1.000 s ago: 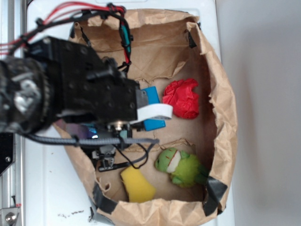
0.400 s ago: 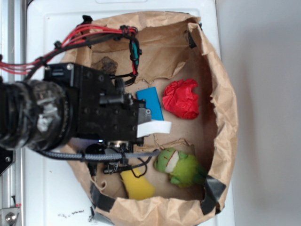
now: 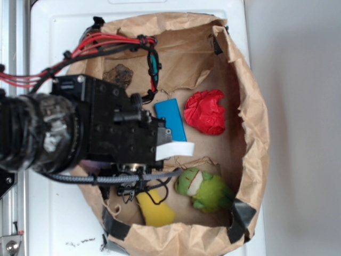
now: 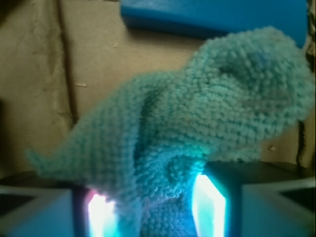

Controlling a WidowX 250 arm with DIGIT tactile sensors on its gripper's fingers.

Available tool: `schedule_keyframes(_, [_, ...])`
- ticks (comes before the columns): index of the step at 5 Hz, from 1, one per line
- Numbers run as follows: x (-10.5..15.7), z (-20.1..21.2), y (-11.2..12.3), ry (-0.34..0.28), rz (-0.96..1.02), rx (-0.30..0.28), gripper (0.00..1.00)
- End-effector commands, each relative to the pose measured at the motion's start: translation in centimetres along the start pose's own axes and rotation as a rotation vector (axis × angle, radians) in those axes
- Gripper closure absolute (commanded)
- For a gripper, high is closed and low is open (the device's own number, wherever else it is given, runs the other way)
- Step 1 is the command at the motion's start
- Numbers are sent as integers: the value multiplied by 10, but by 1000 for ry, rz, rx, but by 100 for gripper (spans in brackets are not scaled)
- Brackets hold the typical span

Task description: Grab the blue cloth.

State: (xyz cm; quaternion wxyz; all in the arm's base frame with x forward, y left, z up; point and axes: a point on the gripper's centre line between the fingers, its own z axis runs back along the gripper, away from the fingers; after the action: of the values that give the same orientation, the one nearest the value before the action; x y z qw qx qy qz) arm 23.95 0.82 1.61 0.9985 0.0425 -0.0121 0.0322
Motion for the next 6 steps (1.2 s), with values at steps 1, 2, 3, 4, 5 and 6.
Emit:
schedule_keyframes(1, [8, 17, 5, -33, 36, 17, 100])
schedule_keyframes(2, [14, 36, 12, -8, 64, -6, 100])
schedule_keyframes(3, [17, 63, 23, -4, 93, -51, 100])
schedule_keyframes(4, [18, 88, 29, -49, 124, -87, 100])
schedule_keyframes(5, [20, 110, 34, -100, 146, -143, 100])
schedule_keyframes(6, [24, 128, 35, -125, 152, -196, 100])
